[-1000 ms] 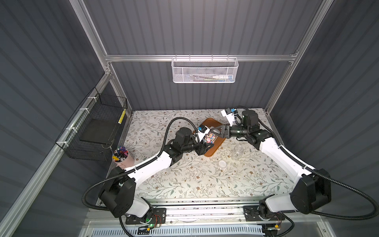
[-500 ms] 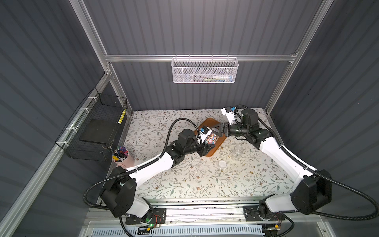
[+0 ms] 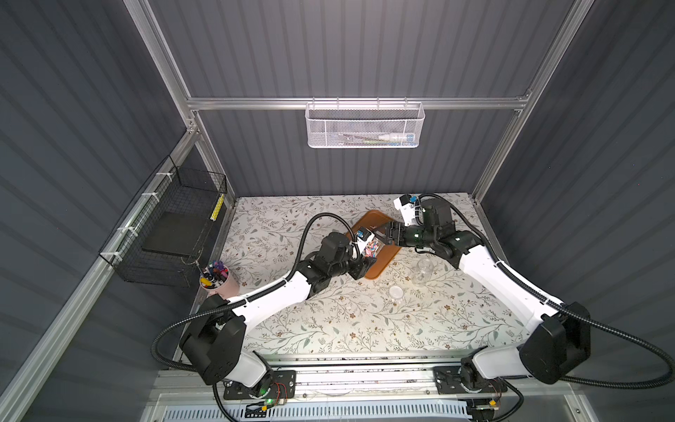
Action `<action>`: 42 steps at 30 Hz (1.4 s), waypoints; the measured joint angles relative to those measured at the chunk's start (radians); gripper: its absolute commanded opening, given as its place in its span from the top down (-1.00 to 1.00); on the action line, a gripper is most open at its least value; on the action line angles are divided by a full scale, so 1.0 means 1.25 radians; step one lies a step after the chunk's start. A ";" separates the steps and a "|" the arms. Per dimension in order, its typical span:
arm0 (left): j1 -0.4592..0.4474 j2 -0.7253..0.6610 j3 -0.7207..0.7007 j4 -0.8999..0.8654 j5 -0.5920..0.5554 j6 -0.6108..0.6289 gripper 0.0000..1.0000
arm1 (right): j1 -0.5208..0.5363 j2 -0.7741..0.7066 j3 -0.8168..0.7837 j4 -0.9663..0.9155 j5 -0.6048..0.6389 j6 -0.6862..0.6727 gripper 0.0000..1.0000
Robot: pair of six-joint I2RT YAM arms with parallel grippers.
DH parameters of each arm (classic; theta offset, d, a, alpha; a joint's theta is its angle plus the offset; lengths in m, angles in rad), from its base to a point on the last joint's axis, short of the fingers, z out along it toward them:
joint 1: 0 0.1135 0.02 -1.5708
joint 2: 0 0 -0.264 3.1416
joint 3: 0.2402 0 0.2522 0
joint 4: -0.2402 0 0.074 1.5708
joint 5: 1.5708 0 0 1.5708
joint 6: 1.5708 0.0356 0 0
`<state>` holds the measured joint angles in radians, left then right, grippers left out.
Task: Pour the candies out of the jar
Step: Unscrew the lid from the jar.
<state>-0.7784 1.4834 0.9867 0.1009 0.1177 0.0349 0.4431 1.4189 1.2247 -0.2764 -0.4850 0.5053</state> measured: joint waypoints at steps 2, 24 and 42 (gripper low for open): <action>0.000 0.000 0.000 0.000 -0.003 0.000 1.00 | 0.001 0.003 0.002 -0.007 0.002 0.003 -0.46; 0.009 0.000 -0.003 0.041 0.049 -0.002 1.00 | -0.032 -0.005 -0.042 0.073 -0.105 -0.022 0.06; 0.027 -0.017 -0.003 0.123 0.228 -0.065 1.00 | -0.081 -0.053 -0.070 0.199 -0.301 -0.118 -0.37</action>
<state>-0.7441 1.4624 0.9829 0.2550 0.4030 -0.0460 0.3424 1.3529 1.1370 -0.0273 -0.8612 0.3580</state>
